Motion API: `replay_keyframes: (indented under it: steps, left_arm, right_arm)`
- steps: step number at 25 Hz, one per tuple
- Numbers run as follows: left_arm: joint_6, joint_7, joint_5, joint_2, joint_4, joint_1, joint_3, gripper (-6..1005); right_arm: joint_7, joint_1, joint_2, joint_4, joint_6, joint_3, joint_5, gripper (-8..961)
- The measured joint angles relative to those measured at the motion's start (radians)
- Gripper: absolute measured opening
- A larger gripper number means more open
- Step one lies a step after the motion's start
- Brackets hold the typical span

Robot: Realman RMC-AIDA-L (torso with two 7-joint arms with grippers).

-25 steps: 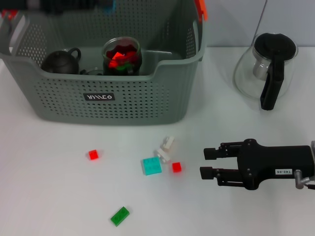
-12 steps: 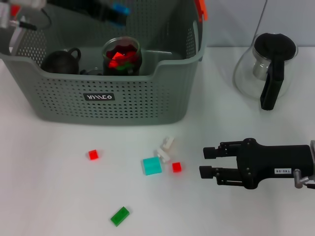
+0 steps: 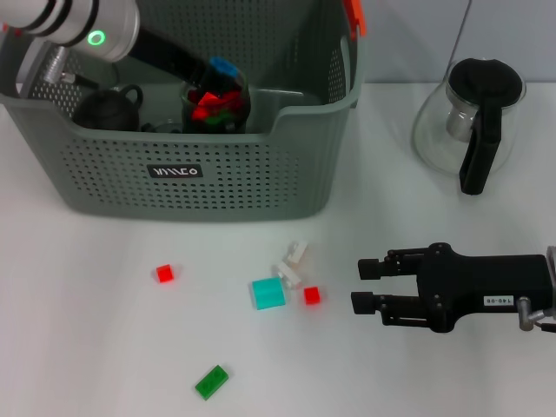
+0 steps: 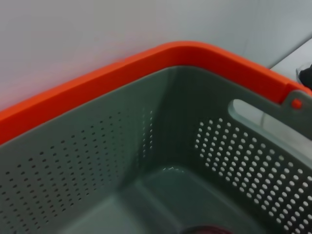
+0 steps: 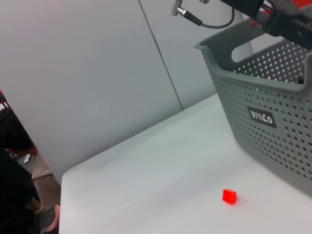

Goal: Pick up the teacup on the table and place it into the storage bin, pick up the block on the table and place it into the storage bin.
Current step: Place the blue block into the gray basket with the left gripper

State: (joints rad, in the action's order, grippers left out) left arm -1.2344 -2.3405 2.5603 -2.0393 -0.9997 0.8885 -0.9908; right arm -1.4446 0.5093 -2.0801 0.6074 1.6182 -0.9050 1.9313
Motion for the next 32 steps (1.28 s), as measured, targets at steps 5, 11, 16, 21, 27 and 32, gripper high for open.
replay_keyframes:
  steps: [5,11,16,21,27,32]
  left_arm:
    - [0.001,-0.015,0.010,-0.005,-0.004,0.002,-0.003,422]
    - [0.002,-0.024,0.015,-0.006,-0.009,0.002,0.006,439]
    - [-0.008,-0.029,-0.018,-0.005,-0.033,-0.006,0.046,454]
    - [-0.019,-0.029,-0.022,-0.003,-0.035,-0.008,0.063,468]
    - [-0.022,-0.029,-0.025,-0.004,-0.036,-0.009,0.070,485]
    - [-0.042,0.047,-0.233,-0.022,-0.128,-0.083,0.156,513]
  right_arm:
    - [0.000,0.000,0.000,0.000,0.000,0.000,0.000,578]
    - [0.000,0.000,0.001,0.000,0.000,0.000,0.000,578]
    - [0.000,0.000,0.002,0.000,0.000,0.000,0.000,577]
    - [0.000,-0.001,0.002,0.000,0.000,0.000,0.000,577]
    - [0.000,-0.002,0.002,0.000,0.001,0.000,0.000,577]
    - [0.003,-0.006,0.003,0.000,-0.001,0.000,0.000,577]
